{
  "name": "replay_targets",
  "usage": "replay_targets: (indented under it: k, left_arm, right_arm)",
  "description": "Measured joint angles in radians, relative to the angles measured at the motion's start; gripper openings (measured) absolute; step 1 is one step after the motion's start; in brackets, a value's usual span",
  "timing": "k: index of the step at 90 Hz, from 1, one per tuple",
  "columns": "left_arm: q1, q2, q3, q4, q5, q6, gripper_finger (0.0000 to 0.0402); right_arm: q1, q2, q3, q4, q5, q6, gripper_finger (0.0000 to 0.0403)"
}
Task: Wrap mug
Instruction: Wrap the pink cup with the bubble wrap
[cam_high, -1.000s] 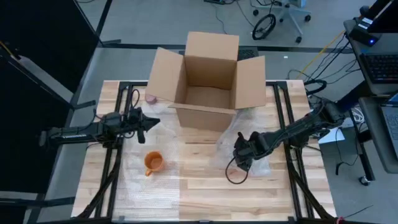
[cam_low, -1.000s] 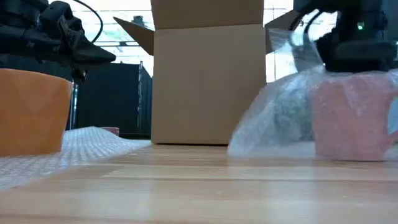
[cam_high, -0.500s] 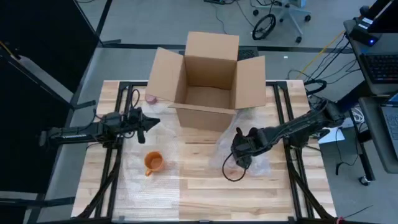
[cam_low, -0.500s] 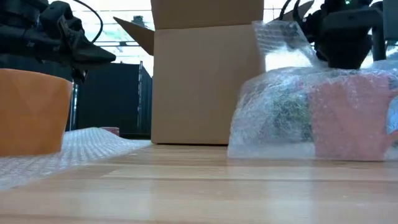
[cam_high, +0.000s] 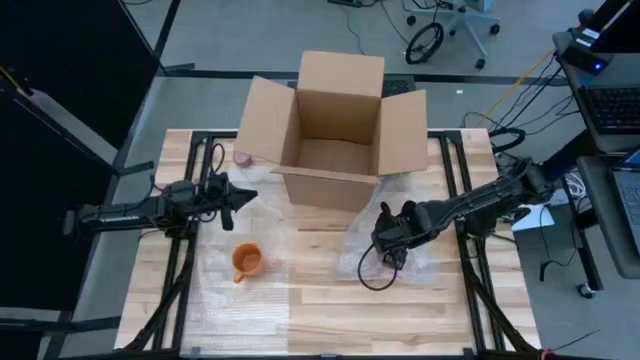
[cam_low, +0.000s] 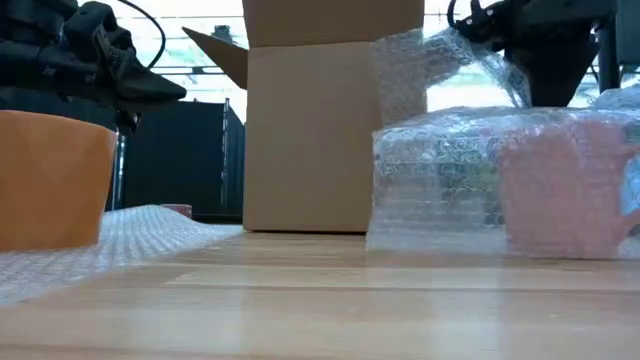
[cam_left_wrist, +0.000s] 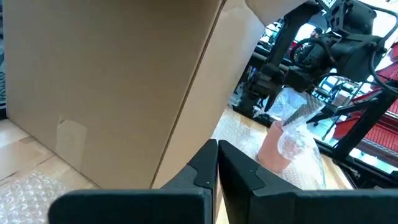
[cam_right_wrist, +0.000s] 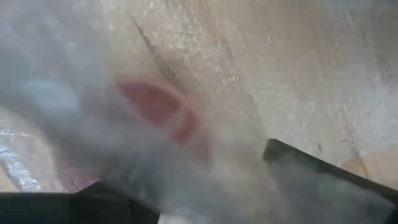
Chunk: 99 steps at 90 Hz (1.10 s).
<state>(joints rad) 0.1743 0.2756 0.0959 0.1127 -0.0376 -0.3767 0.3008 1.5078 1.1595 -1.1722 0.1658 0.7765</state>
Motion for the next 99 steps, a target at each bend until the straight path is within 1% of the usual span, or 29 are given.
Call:
replay_targets:
  k: [7,30,51,56,78,89,99]
  left_arm:
    - [0.000,0.000,0.000,0.000,0.000,0.000,0.0000]
    - [0.000,0.000,0.000,-0.001,0.000,0.000,0.0000]
    - [0.000,0.000,0.000,-0.002,0.000,0.000,0.0000]
    - [0.000,0.000,0.000,-0.002,0.000,0.000,0.0000]
    - [0.000,0.000,0.000,-0.002,-0.002,0.000,0.0000]
    - [0.000,0.000,0.000,-0.002,-0.026,0.000,0.0000]
    - [0.000,0.000,0.000,-0.002,-0.040,0.000,0.0000]
  right_arm:
    - [0.000,0.000,0.000,0.000,0.026,-0.003,0.0199]
    - [0.009,-0.005,0.005,-0.016,0.021,-0.034,0.0097]
    - [0.027,-0.010,0.014,-0.009,0.093,-0.036,0.0011]
    - [0.035,-0.010,0.014,0.001,0.096,-0.033,0.0004]
    - [0.098,-0.010,0.014,0.059,0.101,0.045,0.0001]
    - [0.128,-0.010,0.012,0.090,0.101,0.093,0.0001]
    - [0.144,-0.010,-0.018,0.147,0.100,0.121,0.0001]
